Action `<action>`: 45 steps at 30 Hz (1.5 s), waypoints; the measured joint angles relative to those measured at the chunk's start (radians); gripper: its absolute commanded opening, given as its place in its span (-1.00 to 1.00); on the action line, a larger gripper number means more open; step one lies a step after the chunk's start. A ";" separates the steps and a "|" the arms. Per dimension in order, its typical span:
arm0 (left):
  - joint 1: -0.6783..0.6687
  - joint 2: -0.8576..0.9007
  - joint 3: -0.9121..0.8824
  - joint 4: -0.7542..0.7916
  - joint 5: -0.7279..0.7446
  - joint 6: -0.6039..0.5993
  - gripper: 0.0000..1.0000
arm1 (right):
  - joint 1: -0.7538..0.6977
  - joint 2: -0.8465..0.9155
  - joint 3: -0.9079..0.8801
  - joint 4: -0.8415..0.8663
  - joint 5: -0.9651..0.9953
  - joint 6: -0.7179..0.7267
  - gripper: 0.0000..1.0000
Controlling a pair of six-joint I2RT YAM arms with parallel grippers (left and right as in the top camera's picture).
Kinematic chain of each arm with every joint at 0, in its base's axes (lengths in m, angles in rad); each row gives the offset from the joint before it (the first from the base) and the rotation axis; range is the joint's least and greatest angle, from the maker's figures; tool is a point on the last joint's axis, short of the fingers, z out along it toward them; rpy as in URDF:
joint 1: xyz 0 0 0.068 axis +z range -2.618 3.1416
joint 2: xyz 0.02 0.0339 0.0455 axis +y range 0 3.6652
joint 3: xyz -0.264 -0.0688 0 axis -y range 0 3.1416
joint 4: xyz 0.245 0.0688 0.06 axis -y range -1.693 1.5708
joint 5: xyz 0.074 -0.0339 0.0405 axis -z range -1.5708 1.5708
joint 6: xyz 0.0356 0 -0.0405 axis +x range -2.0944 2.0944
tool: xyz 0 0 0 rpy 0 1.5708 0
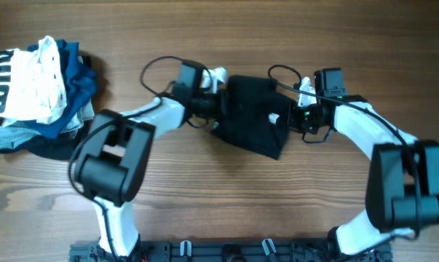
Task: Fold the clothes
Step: 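Carry the bundle left with the left gripper and drop it on the clothes stack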
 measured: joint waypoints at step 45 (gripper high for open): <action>1.198 -0.694 0.002 -0.210 -0.270 0.175 -0.58 | -0.008 -0.224 -0.002 -0.065 0.002 0.061 -0.78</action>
